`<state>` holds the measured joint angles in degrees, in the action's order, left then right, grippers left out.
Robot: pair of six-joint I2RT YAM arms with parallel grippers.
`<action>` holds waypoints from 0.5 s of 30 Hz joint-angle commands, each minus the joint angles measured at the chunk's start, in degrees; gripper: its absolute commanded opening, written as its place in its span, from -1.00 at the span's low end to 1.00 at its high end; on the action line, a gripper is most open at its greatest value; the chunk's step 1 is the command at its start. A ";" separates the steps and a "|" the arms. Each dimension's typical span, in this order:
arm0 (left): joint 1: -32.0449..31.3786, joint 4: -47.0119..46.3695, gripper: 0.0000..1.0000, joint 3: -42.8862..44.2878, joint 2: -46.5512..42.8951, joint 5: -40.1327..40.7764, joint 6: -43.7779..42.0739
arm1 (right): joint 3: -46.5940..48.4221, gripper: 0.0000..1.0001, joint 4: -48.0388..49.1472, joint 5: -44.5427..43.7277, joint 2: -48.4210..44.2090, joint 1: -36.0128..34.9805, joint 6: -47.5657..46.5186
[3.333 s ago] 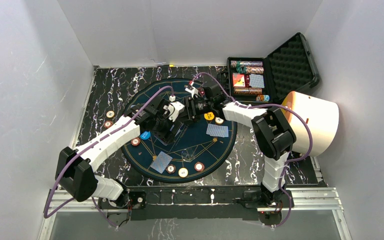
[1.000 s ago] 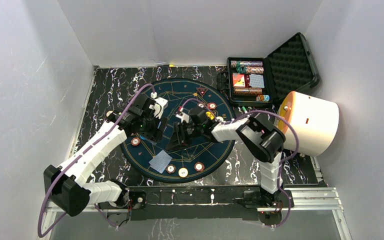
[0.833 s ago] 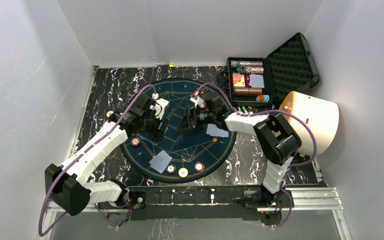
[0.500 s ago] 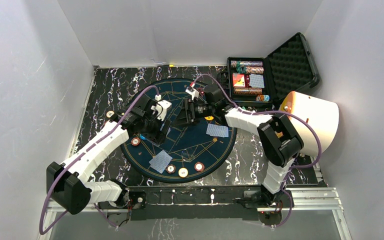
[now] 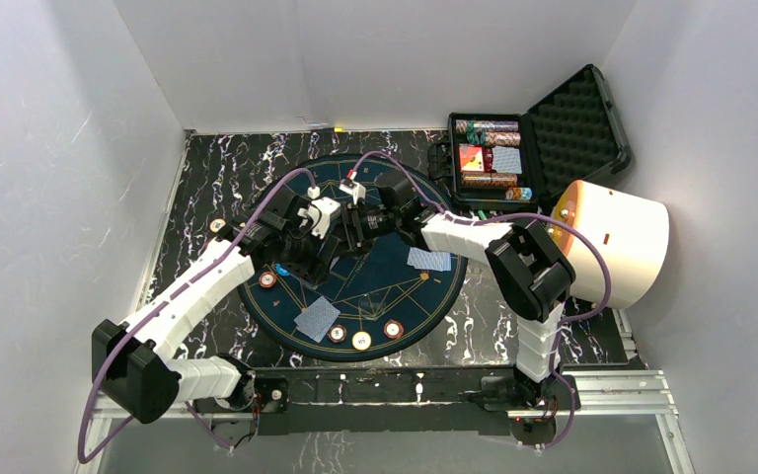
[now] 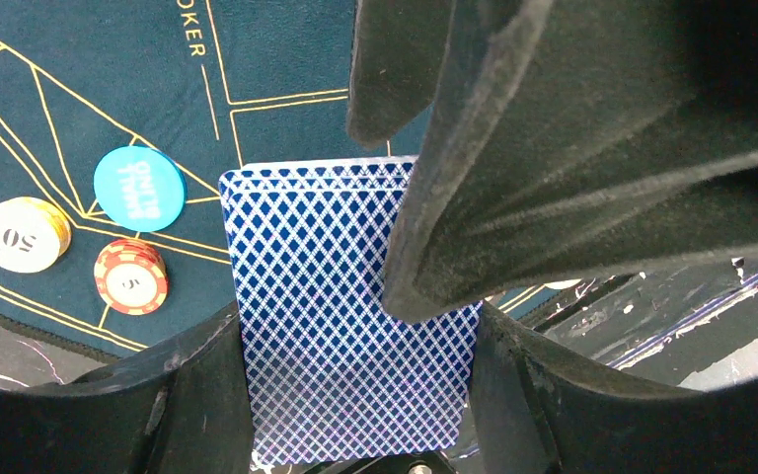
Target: Distribute texas hold em gaming equipment
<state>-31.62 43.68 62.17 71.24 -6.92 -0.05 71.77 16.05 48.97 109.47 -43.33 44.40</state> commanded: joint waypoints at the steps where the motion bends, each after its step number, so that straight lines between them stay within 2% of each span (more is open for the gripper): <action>1: 0.09 -0.52 -1.00 -0.15 -0.64 -1.58 -0.60 | 3.32 0.51 -2.43 -0.90 -0.72 0.20 -3.18; 6: 0.11 -0.57 -1.00 -0.72 -0.74 -1.78 -0.32 | 3.53 0.28 -3.88 -0.96 -0.96 1.10 -4.04; 11: 0.12 -0.61 -1.00 -0.89 -1.08 -1.70 -0.27 | 3.39 0.23 -5.16 -1.33 -2.01 2.10 -5.23; 15: 0.08 -0.70 -1.00 -1.00 -0.76 -1.70 -0.12 | 3.91 0.11 -6.05 -1.20 -2.40 2.55 -5.95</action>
<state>-31.62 43.70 61.30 71.26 -7.09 -0.05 73.10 11.53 48.21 109.45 -41.43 41.10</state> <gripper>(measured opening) 0.623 0.578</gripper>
